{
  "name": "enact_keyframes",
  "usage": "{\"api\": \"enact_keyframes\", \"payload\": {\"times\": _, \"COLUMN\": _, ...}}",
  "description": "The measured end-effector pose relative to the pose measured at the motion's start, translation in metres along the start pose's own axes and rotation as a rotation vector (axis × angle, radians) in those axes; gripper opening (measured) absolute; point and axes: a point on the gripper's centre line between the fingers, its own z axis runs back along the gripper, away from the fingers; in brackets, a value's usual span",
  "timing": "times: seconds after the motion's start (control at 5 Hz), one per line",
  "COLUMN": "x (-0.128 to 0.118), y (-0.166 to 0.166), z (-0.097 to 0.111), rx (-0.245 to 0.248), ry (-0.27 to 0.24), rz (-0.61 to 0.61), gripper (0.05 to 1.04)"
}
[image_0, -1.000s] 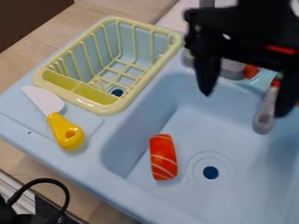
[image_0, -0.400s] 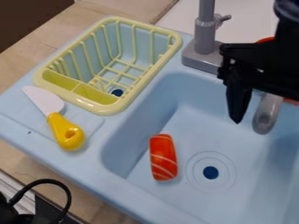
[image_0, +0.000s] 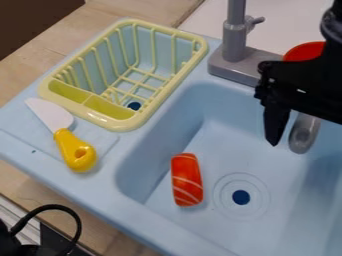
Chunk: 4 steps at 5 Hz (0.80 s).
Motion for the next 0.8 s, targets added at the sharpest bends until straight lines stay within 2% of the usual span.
{"api": "enact_keyframes", "payload": {"times": 0.2, "x": 0.003, "y": 0.000, "z": -0.003, "rx": -0.002, "ry": -0.003, "rz": 0.014, "gripper": 0.999}}
{"api": "enact_keyframes", "payload": {"times": 0.4, "x": 0.005, "y": 0.001, "z": -0.009, "rx": -0.005, "ry": -0.008, "rz": 0.027, "gripper": 0.956}}
{"api": "enact_keyframes", "payload": {"times": 0.8, "x": 0.004, "y": 0.003, "z": -0.013, "rx": 0.000, "ry": -0.011, "rz": 0.048, "gripper": 0.402}}
